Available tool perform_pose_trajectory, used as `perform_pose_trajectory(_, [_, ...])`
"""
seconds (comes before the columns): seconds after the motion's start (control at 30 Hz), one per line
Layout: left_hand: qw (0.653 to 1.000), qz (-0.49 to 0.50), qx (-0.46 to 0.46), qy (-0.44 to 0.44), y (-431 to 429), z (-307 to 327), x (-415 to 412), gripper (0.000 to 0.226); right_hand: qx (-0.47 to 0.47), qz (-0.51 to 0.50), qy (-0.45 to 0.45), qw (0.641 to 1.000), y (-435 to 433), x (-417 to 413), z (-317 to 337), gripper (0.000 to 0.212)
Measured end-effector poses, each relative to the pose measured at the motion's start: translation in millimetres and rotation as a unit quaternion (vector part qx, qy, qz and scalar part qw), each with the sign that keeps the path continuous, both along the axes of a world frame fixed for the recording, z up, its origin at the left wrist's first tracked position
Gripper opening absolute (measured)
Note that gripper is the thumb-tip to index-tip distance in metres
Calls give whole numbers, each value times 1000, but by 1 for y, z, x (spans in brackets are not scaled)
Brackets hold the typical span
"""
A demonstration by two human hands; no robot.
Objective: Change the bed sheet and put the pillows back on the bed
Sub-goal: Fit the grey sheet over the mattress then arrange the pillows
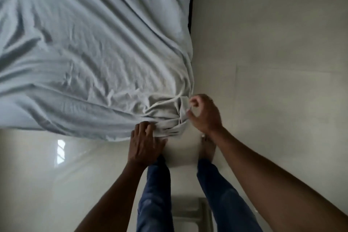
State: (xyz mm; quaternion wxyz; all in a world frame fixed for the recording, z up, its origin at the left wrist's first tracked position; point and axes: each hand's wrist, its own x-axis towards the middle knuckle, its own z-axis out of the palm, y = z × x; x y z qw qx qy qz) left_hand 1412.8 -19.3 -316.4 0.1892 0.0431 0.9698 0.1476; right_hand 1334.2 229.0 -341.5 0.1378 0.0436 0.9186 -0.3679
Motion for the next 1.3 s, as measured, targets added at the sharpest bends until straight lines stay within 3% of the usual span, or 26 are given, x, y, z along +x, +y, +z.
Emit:
perform_pose_trajectory(0.07, [1000, 8, -19, -22, 5, -8, 15, 62, 13, 187, -1, 982, -18, 24, 3, 61])
perform_pose_trajectory(0.13, [999, 7, -33, 13, 6, -18, 13, 46, 92, 326, 2, 941, -32, 45, -7, 80])
perform_pose_trajectory(0.23, [998, -29, -15, 60, 6, -28, -2, 23, 107, 291, 49, 949, -40, 44, -24, 59])
perform_pose_trajectory(0.37, [993, -101, 49, -24, 3, -25, 30, 25, 59, 371, 8, 927, -24, 65, -21, 39])
perform_pose_trajectory(0.43, [976, -190, 8, -110, -1, -26, 65, 26, 79, 453, -97, 883, -8, 92, -10, 36])
perform_pose_trajectory(0.5, [932, -267, -75, -233, -5, -29, 94, 25, 174, 529, -237, 796, 5, 110, 2, 35])
perform_pose_trajectory(0.57, [903, -265, -114, -318, -10, -24, 101, 26, 272, 561, -332, 708, 12, 115, 8, 41])
perform_pose_trajectory(0.63, [891, -200, -103, -395, -15, -22, 99, 35, 316, 545, -372, 682, 18, 116, 11, 48])
perform_pose_trajectory(0.7, [902, -124, -75, -407, -16, -24, 91, 43, 307, 506, -345, 729, 17, 108, 10, 38])
perform_pose_trajectory(0.83, [949, 25, -21, -315, -11, -31, 69, 29, 231, 332, -225, 886, -3, 73, 15, 25])
perform_pose_trajectory(0.93, [962, 70, 19, -264, -4, -29, 55, 27, 199, 169, -136, 956, -30, 42, 24, 19])
perform_pose_trajectory(1.0, [964, 96, 37, -245, -2, -27, 49, 26, 176, 84, -108, 975, -45, 21, 30, 22])
perform_pose_trajectory(1.07, [962, 116, 46, -242, -8, -23, 48, 27, 154, 75, -75, 982, -63, 5, 33, 20])
perform_pose_trajectory(1.2, [955, 142, 41, -256, -29, -14, 55, 25, 96, 213, -82, 969, -107, -1, 39, 13])
perform_pose_trajectory(1.3, [947, 177, 43, -264, -51, 3, 62, 24, 120, 325, -115, 931, -136, 8, 49, 24])
